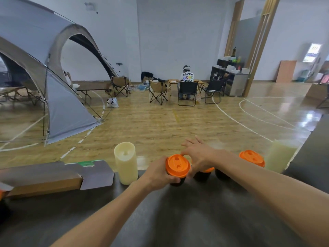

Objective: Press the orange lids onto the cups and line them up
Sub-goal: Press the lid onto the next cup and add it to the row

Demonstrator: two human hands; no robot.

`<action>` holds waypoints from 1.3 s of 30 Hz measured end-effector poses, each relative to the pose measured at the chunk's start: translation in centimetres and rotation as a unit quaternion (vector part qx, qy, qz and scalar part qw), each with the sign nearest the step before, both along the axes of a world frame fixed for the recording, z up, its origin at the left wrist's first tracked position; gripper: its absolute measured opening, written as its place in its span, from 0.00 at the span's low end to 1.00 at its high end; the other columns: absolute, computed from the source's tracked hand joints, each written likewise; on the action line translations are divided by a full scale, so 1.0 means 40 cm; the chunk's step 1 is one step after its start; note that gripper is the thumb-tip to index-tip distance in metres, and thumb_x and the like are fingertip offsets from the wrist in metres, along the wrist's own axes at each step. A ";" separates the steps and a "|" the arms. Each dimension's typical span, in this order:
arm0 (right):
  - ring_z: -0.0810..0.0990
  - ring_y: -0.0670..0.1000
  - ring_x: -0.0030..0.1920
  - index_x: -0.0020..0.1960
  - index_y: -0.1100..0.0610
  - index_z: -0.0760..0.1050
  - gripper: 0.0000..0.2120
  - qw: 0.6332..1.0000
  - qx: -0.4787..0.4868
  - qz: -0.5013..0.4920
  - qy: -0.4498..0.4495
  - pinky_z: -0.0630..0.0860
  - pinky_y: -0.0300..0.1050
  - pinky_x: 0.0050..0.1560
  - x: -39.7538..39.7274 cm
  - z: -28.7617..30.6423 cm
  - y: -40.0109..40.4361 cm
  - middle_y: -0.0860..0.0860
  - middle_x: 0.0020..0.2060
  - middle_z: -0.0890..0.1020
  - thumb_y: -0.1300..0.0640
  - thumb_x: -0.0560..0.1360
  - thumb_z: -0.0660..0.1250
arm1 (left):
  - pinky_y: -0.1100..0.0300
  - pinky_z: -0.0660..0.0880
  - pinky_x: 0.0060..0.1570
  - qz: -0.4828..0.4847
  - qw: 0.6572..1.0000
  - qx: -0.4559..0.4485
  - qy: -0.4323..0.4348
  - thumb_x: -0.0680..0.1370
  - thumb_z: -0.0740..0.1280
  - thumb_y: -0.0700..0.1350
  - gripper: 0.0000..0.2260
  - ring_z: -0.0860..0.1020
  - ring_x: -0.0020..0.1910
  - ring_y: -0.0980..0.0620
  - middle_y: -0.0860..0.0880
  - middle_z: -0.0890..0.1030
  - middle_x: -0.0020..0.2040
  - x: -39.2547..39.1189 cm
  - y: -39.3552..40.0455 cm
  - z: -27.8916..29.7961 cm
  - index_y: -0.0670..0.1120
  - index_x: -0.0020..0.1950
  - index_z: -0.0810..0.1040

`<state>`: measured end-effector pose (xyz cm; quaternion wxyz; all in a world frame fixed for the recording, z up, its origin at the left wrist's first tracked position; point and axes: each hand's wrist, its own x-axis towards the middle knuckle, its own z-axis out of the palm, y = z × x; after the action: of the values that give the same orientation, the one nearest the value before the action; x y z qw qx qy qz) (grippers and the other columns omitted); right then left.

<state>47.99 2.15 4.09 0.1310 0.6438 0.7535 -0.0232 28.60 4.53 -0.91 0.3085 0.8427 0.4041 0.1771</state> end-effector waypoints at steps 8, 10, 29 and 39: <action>0.46 0.56 0.79 0.74 0.48 0.68 0.46 0.999 -0.021 -0.022 0.021 0.33 0.59 0.74 0.027 -0.048 0.054 0.55 0.77 0.61 0.31 0.61 0.76 | 0.67 0.72 0.46 0.007 0.999 -0.024 0.033 0.65 0.81 0.50 0.20 0.76 0.49 0.55 0.57 0.78 0.47 0.026 0.059 -0.020 0.56 0.49 0.73; 0.44 0.55 0.80 0.75 0.48 0.66 0.48 0.999 -0.031 -0.029 0.028 0.33 0.60 0.75 0.037 -0.056 0.058 0.55 0.78 0.59 0.31 0.61 0.75 | 0.58 0.74 0.56 0.010 0.999 -0.041 0.033 0.66 0.81 0.50 0.24 0.77 0.54 0.54 0.53 0.79 0.53 0.029 0.061 -0.031 0.52 0.57 0.74; 0.63 0.49 0.73 0.76 0.46 0.64 0.40 0.987 0.117 0.082 0.079 0.54 0.47 0.73 -0.108 0.041 -0.047 0.46 0.73 0.69 0.31 0.69 0.68 | 0.63 0.68 0.63 0.041 0.992 0.113 0.039 0.77 0.70 0.55 0.25 0.73 0.65 0.56 0.52 0.75 0.67 -0.206 -0.030 0.012 0.50 0.71 0.70; 0.67 0.51 0.70 0.75 0.47 0.66 0.38 0.955 0.082 0.256 0.129 0.62 0.49 0.70 -0.604 0.053 -0.012 0.47 0.70 0.72 0.35 0.70 0.71 | 0.56 0.72 0.64 0.205 0.954 0.201 0.084 0.76 0.70 0.57 0.23 0.76 0.62 0.55 0.54 0.78 0.63 -0.665 -0.169 0.085 0.53 0.69 0.73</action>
<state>23.84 1.68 6.20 -0.0187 0.4294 0.9029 -0.0100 2.02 -2.22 2.50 0.0547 0.7979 0.5490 0.2427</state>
